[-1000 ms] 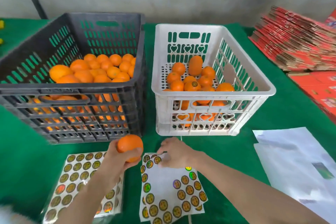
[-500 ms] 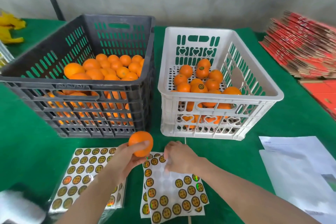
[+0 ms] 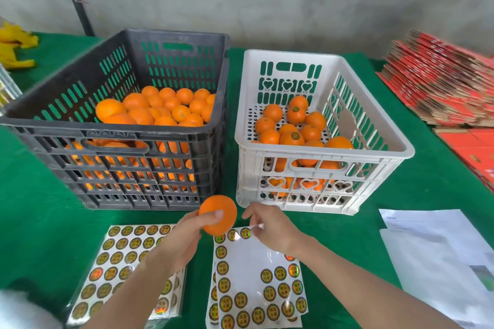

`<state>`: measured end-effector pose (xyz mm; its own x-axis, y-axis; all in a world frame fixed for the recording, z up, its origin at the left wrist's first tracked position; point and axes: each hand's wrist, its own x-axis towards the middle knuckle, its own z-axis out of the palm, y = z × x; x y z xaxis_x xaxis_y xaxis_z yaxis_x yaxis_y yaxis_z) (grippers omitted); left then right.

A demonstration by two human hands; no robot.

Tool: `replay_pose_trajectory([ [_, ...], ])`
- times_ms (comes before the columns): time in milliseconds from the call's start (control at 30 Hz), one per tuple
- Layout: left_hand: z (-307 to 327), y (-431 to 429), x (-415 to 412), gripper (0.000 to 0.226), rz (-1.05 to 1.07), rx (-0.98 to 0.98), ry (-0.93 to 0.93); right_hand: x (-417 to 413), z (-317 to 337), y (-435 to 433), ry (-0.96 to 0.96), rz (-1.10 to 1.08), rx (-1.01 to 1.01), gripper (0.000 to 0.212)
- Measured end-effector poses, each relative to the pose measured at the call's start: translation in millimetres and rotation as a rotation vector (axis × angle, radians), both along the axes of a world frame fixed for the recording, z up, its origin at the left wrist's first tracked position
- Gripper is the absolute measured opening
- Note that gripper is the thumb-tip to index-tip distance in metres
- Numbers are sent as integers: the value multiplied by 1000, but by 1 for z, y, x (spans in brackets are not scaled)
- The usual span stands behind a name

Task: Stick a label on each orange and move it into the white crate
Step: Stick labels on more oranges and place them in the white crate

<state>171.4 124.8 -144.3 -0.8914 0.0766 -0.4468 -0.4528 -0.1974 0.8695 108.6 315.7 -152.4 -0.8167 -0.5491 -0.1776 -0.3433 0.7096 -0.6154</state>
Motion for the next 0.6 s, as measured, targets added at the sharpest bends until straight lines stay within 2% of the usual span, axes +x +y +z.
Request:
replay_pose_trajectory([
  [67,8,-3,-4,106,-144,-33,45,-1,13,0,-37,23,-97,26],
  [133,15,-2,-11,104,-275,-65,70,-3,22,0,-26,12,-160,39],
  [200,20,3,-16,105,-342,-86,66,-2,23,0,24,-16,-179,32],
  [300,18,9,-20,102,-312,-50,45,6,18,0,160,-54,-159,9],
  [433,8,12,-24,116,-177,125,-29,19,13,0,546,-148,-97,17],
  [500,3,14,-27,121,-108,204,-67,25,10,-2,580,-194,-134,14],
  [600,0,16,-29,112,-93,287,-87,33,4,-2,510,-279,-169,7],
])
